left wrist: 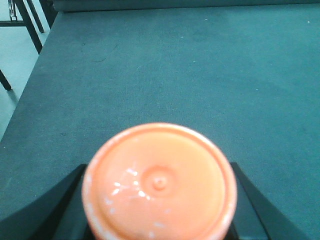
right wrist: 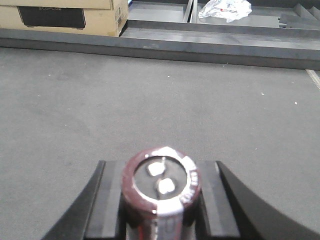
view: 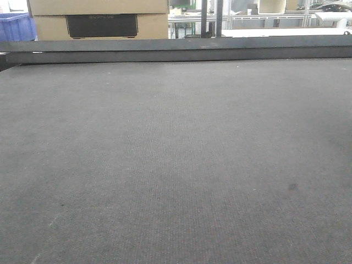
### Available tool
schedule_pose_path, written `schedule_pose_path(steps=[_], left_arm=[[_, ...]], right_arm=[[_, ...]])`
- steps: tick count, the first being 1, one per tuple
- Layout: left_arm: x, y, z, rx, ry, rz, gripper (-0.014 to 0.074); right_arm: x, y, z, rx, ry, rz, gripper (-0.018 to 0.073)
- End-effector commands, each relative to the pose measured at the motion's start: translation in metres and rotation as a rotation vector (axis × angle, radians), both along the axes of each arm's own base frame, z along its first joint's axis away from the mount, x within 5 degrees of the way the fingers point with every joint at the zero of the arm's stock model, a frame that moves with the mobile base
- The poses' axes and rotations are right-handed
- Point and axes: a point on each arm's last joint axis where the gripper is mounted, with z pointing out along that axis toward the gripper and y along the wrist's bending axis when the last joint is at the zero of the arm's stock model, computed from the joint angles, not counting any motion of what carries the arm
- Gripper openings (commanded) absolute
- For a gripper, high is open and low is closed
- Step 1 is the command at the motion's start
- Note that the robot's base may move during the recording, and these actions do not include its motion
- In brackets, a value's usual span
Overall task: Place cylindrical capacitor in blue bin on shelf
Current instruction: 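Drive the base away from the table toward the shelf of blue bins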
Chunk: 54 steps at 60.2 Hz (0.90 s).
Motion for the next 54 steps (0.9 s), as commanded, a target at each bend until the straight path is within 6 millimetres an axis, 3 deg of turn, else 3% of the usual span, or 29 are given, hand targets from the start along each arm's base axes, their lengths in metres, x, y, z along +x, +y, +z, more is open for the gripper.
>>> schedule_pose_path(steps=[1, 54], left_arm=[[-0.0015, -0.0012, 0.0019, -0.008, -0.022, -0.011, -0.0111], [-0.0015, -0.0012, 0.0019, -0.008, -0.022, -0.011, -0.0111]], right_arm=[[-0.0023, -0.0004, 0.0036, 0.005, -0.030, -0.001, -0.0130], [-0.0023, -0.0004, 0.0036, 0.005, -0.030, -0.001, -0.0130]])
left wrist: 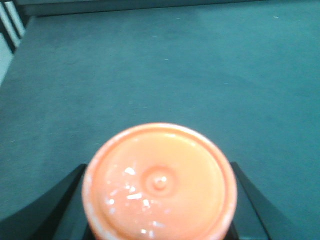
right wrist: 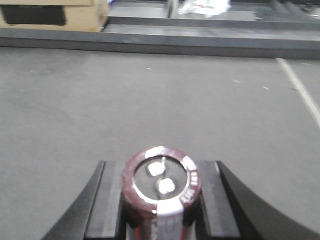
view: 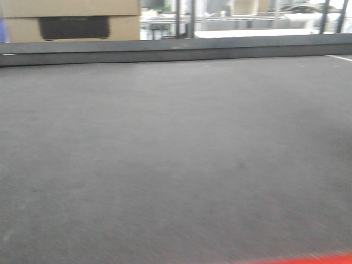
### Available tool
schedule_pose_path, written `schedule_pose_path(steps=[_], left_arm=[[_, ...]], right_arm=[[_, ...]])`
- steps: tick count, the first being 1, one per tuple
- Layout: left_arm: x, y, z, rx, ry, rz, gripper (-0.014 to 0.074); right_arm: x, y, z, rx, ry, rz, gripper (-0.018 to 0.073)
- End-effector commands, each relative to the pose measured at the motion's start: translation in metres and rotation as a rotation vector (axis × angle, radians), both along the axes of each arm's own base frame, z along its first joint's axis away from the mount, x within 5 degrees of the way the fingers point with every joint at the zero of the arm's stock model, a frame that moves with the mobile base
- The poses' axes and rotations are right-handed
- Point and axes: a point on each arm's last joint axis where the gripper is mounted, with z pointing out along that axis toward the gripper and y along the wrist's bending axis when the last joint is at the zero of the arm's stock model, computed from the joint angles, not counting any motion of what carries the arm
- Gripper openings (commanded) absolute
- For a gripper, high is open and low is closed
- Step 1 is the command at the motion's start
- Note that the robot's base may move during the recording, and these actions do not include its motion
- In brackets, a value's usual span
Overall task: Place cylindrical capacitor in blue bin on shelf
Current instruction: 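Drive the base away from the table toward the shelf of blue bins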
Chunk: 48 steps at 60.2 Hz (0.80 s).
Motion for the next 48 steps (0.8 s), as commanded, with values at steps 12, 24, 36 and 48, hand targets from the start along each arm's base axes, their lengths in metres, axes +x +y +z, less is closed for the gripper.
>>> schedule_pose_path(steps=[12, 24, 36, 48], left_arm=[[-0.0018, -0.0011, 0.0021, -0.008, -0.023, -0.011, -0.0111], [-0.0018, -0.0011, 0.0021, -0.008, -0.023, -0.011, -0.0111], [-0.0017, -0.0013, 0.0020, -0.004, -0.023, -0.012, -0.0111], [-0.0017, -0.0016, 0.0020, -0.004, -0.023, -0.015, -0.0111]], right_arm=[[-0.0023, -0.0007, 0.0036, 0.002, -0.031, -0.003, -0.0130], [-0.0023, -0.0007, 0.0036, 0.002, -0.031, -0.003, -0.0130], [-0.0023, -0.0007, 0.0036, 0.002, -0.031, -0.003, -0.0130], [-0.0023, -0.0007, 0.0036, 0.002, -0.031, -0.003, -0.0130]])
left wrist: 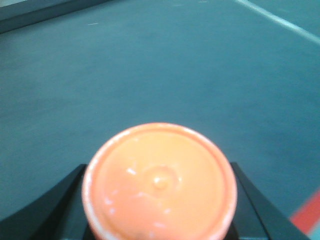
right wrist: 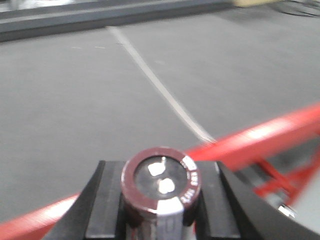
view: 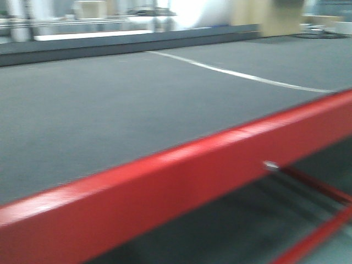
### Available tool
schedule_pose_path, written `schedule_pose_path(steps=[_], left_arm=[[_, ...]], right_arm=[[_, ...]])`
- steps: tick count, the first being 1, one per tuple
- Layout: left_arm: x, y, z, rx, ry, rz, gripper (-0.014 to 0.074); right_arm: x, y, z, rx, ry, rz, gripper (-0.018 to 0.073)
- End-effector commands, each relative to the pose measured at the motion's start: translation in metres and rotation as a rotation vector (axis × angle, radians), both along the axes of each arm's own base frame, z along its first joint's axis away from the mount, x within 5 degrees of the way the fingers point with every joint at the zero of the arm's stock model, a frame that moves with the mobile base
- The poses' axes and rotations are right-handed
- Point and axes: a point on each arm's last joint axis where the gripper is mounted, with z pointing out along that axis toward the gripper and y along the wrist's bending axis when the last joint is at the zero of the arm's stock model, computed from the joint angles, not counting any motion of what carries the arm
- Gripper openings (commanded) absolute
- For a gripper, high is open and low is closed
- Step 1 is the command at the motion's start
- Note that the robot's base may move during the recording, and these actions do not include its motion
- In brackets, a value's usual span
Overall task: Place cylindrical capacitor in blue bin on shelf
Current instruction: 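Drive the base away from the table toward the shelf of blue bins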
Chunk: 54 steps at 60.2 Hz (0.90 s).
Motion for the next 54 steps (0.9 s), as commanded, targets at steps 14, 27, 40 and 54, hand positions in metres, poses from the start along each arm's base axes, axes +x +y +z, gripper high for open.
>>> schedule_pose_path(steps=[14, 27, 40, 54], left_arm=[[0.0000, -0.0009, 0.0015, -0.003, -0.020, -0.008, -0.0111], [0.0000, -0.0009, 0.0015, -0.003, -0.020, -0.008, -0.0111], [0.0000, -0.0009, 0.0015, -0.003, -0.020, -0.008, -0.0111], [0.0000, -0.0009, 0.0015, -0.003, -0.020, -0.008, -0.0111]], right_arm=[[-0.0023, -0.0007, 0.0036, 0.002, -0.031, -0.003, -0.0130], [-0.0023, -0.0007, 0.0036, 0.002, -0.031, -0.003, -0.0130], [-0.0023, -0.0007, 0.0036, 0.002, -0.031, -0.003, -0.0130], [-0.0023, -0.0007, 0.0036, 0.002, -0.031, -0.003, -0.0130]])
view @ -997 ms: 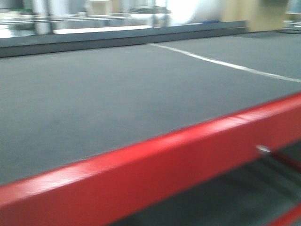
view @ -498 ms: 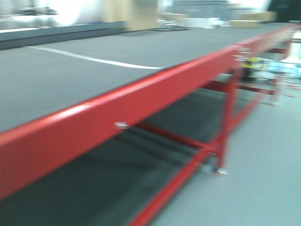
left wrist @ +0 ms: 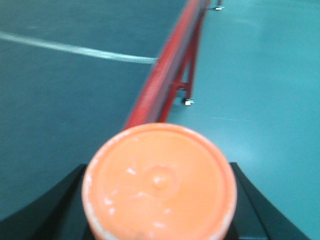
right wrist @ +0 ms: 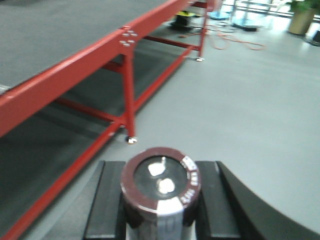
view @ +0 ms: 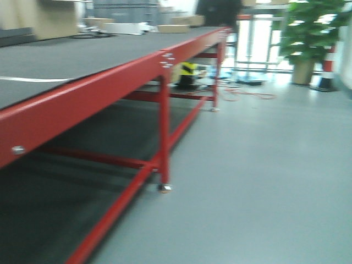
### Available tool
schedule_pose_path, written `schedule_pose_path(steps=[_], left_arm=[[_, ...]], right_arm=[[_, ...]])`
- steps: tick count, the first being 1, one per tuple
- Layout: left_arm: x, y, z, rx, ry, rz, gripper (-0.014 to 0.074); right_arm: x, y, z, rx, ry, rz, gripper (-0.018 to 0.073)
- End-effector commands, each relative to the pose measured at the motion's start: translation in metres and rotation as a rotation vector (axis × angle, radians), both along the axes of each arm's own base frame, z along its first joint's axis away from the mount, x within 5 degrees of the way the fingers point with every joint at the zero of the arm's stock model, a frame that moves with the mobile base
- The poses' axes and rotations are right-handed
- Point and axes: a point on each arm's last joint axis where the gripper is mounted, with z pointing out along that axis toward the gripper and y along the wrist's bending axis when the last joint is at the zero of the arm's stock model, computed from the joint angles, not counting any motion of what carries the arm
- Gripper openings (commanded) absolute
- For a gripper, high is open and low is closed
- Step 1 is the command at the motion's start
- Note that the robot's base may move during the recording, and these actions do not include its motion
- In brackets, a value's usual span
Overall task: Place cylindrical capacitor in blue bin on shelf
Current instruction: 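Drive the base away from the table toward the shelf of blue bins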
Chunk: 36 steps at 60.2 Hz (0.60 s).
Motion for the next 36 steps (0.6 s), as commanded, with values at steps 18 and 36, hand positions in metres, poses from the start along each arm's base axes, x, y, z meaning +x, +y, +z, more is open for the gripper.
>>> schedule_pose_path(steps=[18, 36], left_arm=[[0.0000, -0.0009, 0.0015, -0.003, -0.020, -0.008, -0.0111], [0.0000, -0.0009, 0.0015, -0.003, -0.020, -0.008, -0.0111]], right_arm=[[-0.0023, -0.0007, 0.0037, 0.002, -0.031, -0.003, -0.0130], [-0.0023, -0.0007, 0.0037, 0.002, -0.031, -0.003, -0.0130]])
